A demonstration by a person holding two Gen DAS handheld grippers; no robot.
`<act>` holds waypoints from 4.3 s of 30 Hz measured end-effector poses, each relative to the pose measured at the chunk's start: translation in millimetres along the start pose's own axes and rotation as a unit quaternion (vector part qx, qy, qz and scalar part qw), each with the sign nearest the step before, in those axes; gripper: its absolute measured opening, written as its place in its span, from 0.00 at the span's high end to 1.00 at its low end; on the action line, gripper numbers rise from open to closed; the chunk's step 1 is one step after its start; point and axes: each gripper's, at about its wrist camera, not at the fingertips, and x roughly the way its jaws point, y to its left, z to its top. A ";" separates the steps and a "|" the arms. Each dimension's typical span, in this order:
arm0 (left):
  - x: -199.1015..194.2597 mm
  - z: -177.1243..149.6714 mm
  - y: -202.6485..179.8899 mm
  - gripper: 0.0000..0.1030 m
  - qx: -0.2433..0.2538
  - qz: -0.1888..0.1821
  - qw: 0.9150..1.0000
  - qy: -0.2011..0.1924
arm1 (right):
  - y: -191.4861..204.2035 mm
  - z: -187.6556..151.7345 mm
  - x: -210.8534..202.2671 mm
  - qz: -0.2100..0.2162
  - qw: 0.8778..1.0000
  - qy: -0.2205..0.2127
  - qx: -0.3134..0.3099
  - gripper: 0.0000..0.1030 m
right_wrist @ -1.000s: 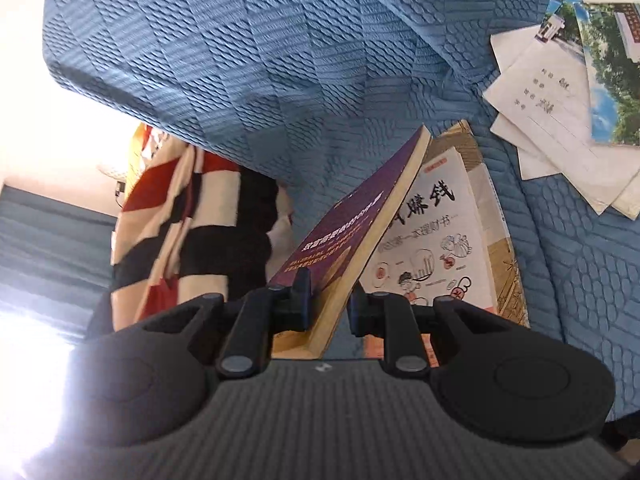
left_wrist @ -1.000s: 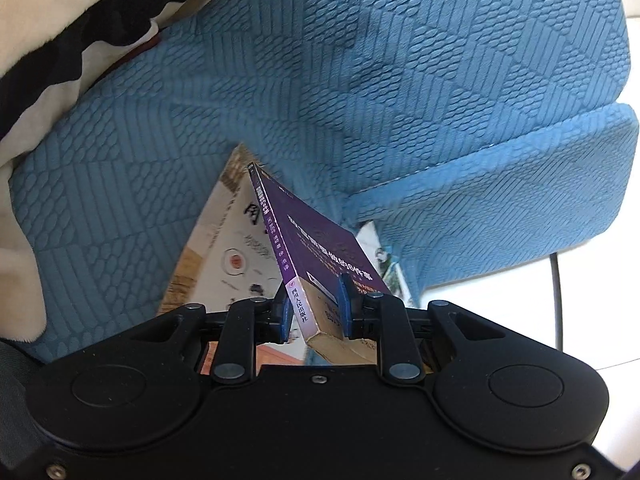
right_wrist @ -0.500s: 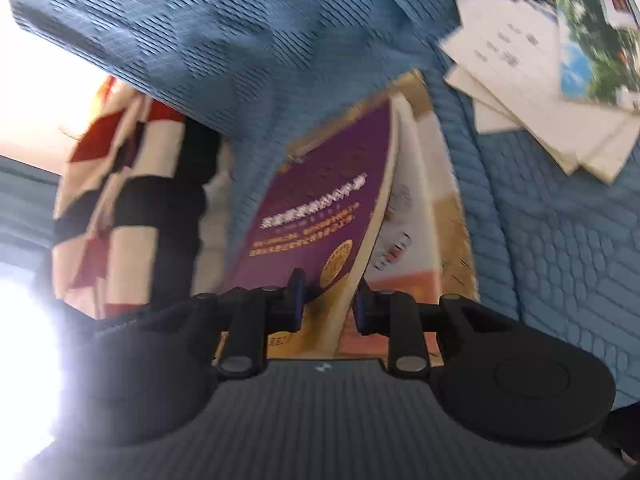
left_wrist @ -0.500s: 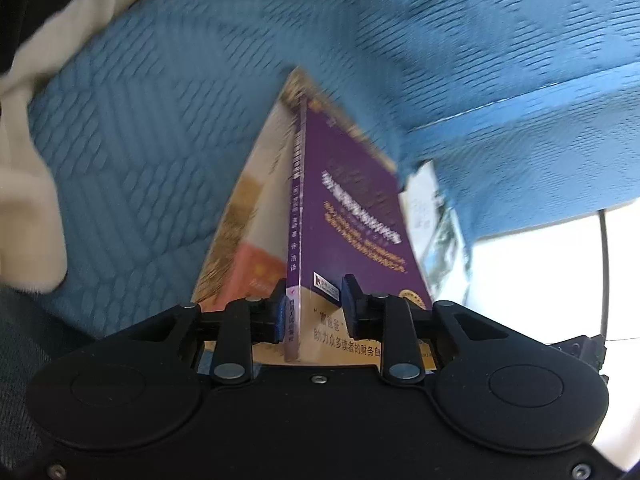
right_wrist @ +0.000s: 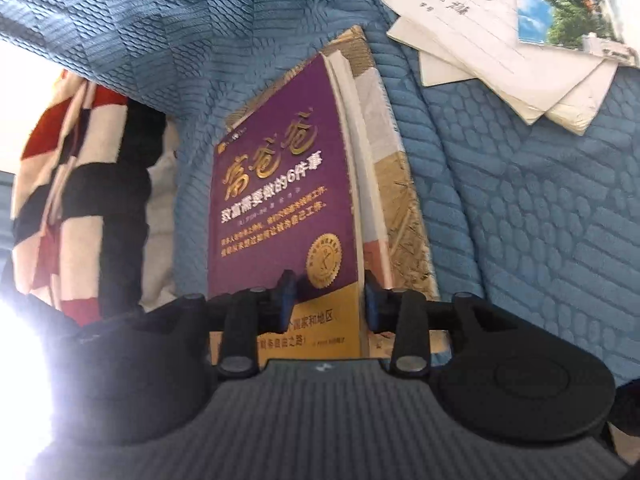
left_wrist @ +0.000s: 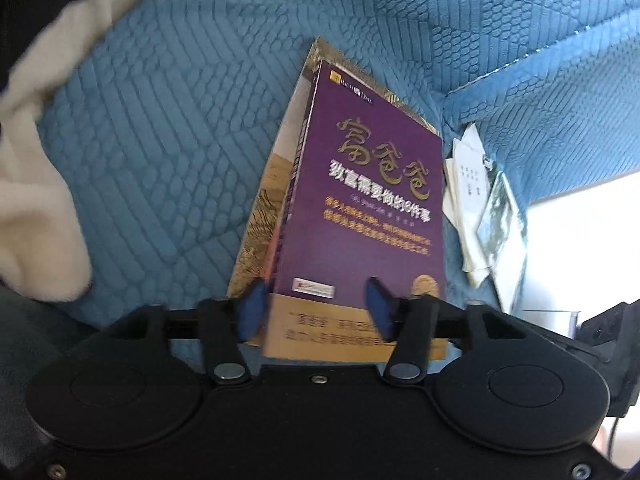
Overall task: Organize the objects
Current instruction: 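Open both grippers to release the purple book flat on the tan book, then raise both grippers and move them toward the postcard pile, then close the right gripper on the top photo postcard's edge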
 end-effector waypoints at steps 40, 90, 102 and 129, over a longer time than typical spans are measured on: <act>-210.3 -123.3 -183.8 0.41 0.201 -0.001 0.953 -0.225 | 77.8 -81.2 -257.6 -0.052 0.950 -0.238 -0.197 0.63; -180.8 -226.7 -242.1 0.18 0.281 -0.062 0.929 -0.232 | -30.0 -190.3 -310.6 -0.111 0.916 -0.351 -0.158 0.37; -128.5 -208.2 -257.8 0.16 0.294 -0.079 0.929 -0.211 | -67.3 -170.7 -294.8 -0.130 0.916 -0.358 -0.124 0.19; 55.1 -125.2 -281.5 0.17 0.207 -0.084 0.963 -0.152 | -171.1 -57.7 -208.9 -0.132 0.909 -0.392 -0.054 0.20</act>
